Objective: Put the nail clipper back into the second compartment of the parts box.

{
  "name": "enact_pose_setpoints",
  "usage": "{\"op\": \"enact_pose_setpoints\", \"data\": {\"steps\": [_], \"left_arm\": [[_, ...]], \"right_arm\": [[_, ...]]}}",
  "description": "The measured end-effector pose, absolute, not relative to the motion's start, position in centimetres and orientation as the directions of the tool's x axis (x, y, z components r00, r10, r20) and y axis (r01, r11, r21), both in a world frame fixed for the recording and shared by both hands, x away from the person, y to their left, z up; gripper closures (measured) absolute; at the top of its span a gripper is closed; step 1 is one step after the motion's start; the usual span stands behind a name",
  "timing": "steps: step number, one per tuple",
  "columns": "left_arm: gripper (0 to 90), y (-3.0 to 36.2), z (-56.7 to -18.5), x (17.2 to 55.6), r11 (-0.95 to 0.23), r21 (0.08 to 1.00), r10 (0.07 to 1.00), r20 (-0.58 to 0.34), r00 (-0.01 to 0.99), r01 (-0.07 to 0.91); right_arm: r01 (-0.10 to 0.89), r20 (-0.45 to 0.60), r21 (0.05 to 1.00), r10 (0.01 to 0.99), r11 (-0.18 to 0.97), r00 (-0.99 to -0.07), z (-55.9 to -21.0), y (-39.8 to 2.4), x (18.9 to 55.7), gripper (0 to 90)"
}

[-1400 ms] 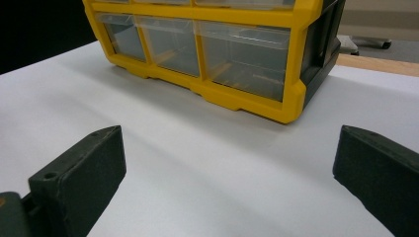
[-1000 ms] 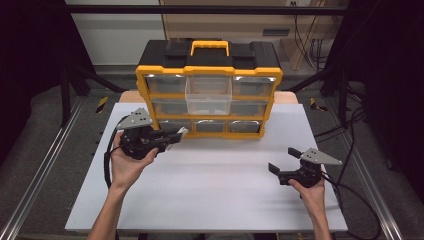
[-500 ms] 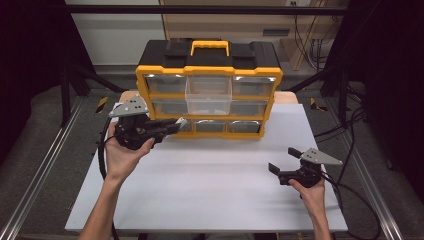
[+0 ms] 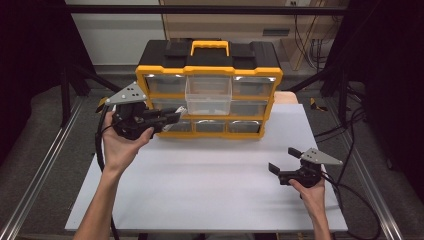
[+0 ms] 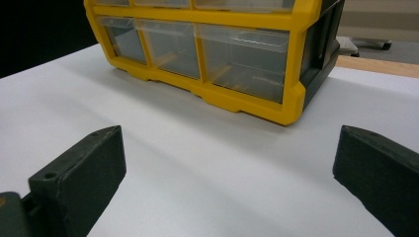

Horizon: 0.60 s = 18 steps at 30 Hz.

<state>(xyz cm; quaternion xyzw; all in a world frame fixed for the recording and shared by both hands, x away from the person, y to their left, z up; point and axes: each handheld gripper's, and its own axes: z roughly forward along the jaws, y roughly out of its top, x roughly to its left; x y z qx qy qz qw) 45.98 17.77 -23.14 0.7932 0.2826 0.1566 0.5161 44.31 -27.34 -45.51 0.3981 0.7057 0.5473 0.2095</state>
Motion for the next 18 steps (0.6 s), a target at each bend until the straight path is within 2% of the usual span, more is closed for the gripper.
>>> {"op": "enact_pose_setpoints", "data": {"steps": [18], "left_arm": [[77.1,16.1,-20.9,47.3,-0.313,0.909,0.622,-0.025,0.783,0.277]], "right_arm": [[0.332,0.144,0.94,0.79,0.079,-0.596,-45.5,-27.4,44.3,0.5]]}}
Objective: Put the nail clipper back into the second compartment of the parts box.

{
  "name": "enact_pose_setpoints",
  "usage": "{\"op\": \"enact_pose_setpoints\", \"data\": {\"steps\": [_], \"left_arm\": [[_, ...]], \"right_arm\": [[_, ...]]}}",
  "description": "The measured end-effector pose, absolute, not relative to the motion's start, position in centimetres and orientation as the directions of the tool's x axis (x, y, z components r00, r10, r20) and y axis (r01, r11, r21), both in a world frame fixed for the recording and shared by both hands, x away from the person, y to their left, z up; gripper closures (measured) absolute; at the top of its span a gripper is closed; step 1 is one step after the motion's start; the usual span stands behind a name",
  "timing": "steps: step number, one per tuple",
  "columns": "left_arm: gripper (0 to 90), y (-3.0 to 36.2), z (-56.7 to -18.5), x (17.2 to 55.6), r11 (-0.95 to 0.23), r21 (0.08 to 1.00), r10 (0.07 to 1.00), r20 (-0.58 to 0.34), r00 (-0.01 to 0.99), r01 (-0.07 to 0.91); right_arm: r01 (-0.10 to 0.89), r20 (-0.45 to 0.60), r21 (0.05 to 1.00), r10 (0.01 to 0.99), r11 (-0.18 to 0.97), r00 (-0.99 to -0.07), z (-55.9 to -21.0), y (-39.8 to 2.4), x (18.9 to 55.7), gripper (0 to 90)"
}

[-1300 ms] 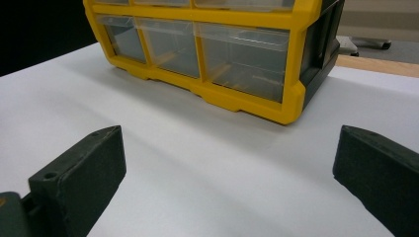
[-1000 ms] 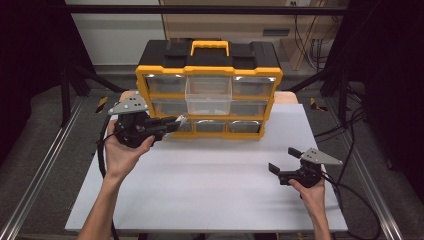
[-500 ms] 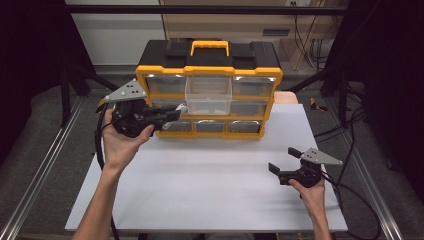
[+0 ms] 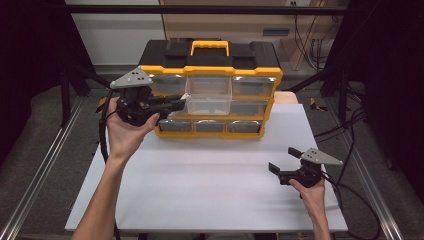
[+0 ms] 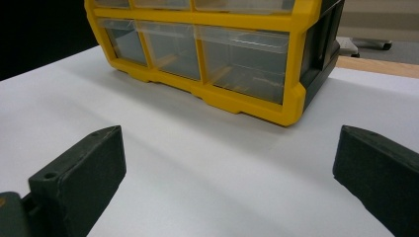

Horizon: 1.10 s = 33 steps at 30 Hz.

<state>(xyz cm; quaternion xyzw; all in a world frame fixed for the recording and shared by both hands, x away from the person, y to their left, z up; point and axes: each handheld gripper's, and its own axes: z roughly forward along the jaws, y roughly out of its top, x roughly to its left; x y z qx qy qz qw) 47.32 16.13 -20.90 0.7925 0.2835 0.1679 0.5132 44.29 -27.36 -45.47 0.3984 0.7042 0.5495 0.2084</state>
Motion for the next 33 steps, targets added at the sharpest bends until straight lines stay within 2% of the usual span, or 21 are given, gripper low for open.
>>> {"op": "enact_pose_setpoints", "data": {"steps": [33], "left_arm": [[77.1,12.9,-19.6,51.7,-0.304,0.905,0.657,-0.027,0.753,0.297]], "right_arm": [[0.333,0.146,0.94,0.788,0.079,-0.599,-45.5,-27.4,44.3,0.5]]}}
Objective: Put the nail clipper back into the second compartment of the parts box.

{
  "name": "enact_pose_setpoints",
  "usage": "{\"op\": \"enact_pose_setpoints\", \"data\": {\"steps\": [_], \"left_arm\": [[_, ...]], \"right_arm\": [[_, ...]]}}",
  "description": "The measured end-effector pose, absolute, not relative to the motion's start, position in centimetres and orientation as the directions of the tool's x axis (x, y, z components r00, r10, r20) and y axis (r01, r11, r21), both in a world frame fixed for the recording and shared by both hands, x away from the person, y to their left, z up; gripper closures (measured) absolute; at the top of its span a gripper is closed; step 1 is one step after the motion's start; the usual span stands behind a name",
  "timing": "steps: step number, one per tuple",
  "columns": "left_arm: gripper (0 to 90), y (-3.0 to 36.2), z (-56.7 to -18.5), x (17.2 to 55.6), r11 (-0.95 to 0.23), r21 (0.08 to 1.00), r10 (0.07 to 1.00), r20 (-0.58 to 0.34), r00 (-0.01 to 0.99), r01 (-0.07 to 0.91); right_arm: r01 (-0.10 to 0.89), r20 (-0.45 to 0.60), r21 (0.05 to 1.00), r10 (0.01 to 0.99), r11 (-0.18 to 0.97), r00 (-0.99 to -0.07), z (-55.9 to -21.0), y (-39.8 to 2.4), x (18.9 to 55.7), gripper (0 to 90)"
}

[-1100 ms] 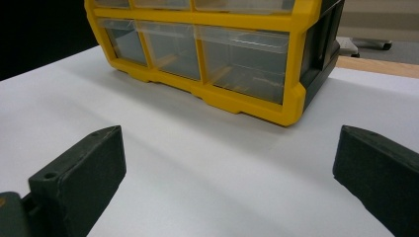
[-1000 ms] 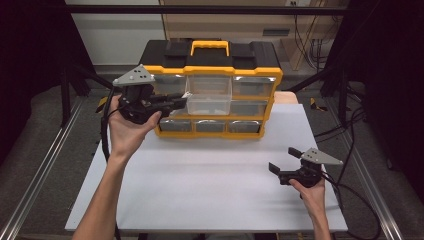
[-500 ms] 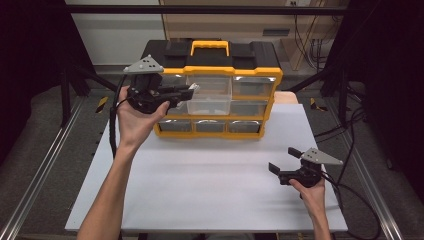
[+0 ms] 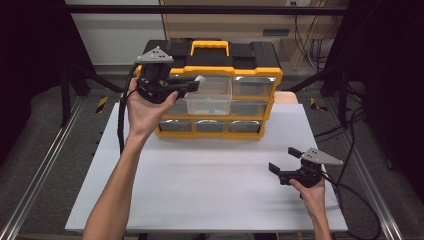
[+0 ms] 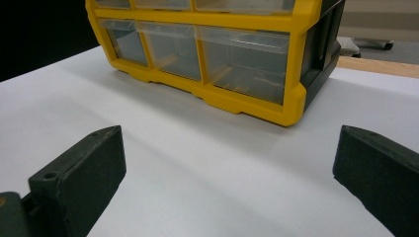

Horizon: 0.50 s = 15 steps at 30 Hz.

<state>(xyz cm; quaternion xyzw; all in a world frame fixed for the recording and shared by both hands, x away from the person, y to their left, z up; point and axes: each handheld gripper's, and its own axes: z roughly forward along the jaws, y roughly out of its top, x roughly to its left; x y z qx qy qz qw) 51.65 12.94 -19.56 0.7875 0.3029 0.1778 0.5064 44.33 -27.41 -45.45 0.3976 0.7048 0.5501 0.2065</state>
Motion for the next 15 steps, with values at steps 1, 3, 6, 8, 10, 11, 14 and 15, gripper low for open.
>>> {"op": "enact_pose_setpoints", "data": {"steps": [1,3,6,8,10,11,14,15], "left_arm": [[77.1,12.9,-19.5,51.8,-0.302,0.905,0.66,-0.028,0.751,0.299],[77.1,12.8,-19.5,52.2,-0.302,0.905,0.663,-0.028,0.748,0.301],[77.1,12.7,-19.4,52.7,-0.3,0.904,0.666,-0.032,0.745,0.306],[77.0,12.6,-19.4,53.0,-0.3,0.903,0.667,-0.032,0.745,0.307],[77.1,12.4,-19.4,53.3,-0.301,0.902,0.67,-0.031,0.742,0.309],[77.1,12.3,-19.4,53.4,-0.301,0.902,0.67,-0.031,0.742,0.309],[77.1,12.1,-19.5,53.8,-0.301,0.902,0.676,-0.027,0.736,0.31],[77.1,12.1,-19.5,54.0,-0.3,0.902,0.677,-0.027,0.735,0.31]], "right_arm": [[0.334,0.148,0.94,0.788,0.077,-0.598,-45.5,-27.4,44.3,0.5],[0.334,0.149,0.94,0.787,0.076,-0.599,-45.5,-27.4,44.3,0.5],[0.337,0.15,0.938,0.788,0.077,-0.598,-45.5,-27.4,44.3,0.5],[0.339,0.151,0.938,0.787,0.078,-0.598,-45.5,-27.3,44.3,0.5],[0.337,0.15,0.938,0.787,0.077,-0.598,-45.5,-27.4,44.3,0.5],[0.336,0.151,0.939,0.786,0.077,-0.6,-45.5,-27.4,44.3,0.5],[0.334,0.148,0.939,0.786,0.078,-0.601,-45.5,-27.4,44.4,0.5],[0.333,0.147,0.939,0.786,0.079,-0.601,-45.5,-27.4,44.4,0.5]]}}
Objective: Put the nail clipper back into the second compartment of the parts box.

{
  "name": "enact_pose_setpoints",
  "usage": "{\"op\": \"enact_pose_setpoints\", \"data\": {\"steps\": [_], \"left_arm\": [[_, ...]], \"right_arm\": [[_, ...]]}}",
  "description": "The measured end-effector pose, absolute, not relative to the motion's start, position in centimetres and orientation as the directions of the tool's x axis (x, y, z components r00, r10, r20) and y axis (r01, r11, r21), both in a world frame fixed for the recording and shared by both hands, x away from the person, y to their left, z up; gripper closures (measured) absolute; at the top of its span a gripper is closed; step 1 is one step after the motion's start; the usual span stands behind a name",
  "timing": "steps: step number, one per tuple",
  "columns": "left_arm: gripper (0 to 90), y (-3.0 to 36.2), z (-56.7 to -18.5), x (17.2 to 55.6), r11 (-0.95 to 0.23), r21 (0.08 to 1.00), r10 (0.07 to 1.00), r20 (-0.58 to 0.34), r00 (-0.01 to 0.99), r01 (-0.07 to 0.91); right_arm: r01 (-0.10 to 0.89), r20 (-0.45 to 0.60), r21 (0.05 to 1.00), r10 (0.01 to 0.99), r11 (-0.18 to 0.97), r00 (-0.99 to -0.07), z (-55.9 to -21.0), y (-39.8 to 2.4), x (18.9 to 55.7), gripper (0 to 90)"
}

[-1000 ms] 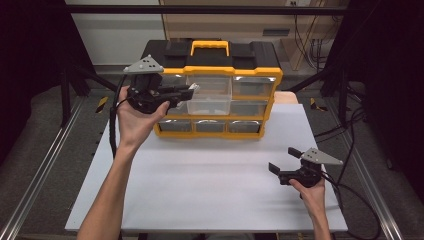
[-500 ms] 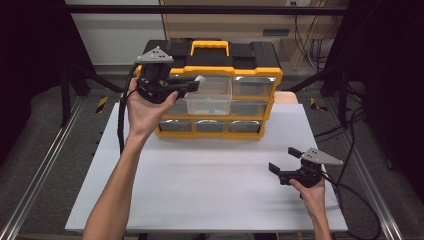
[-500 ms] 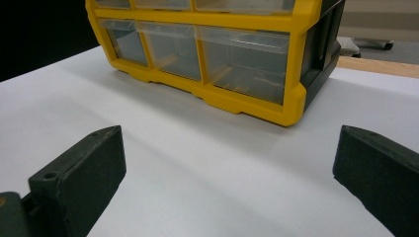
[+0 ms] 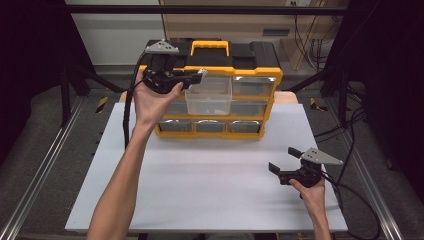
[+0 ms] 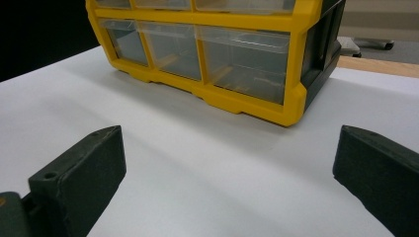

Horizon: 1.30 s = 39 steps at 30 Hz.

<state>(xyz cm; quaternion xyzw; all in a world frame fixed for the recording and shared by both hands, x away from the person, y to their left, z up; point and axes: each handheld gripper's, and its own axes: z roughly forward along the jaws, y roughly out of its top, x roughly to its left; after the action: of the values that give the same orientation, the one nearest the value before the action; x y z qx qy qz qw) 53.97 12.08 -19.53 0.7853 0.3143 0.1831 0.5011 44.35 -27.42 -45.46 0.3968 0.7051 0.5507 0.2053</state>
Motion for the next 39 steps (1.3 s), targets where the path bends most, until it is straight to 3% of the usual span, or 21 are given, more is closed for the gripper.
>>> {"op": "enact_pose_setpoints", "data": {"steps": [39], "left_arm": [[77.1,11.2,-21.8,55.6,-0.338,0.894,0.676,0.014,0.737,0.294]], "right_arm": [[0.338,0.15,0.938,0.787,0.078,-0.599,-45.5,-27.4,44.4,0.5]]}}
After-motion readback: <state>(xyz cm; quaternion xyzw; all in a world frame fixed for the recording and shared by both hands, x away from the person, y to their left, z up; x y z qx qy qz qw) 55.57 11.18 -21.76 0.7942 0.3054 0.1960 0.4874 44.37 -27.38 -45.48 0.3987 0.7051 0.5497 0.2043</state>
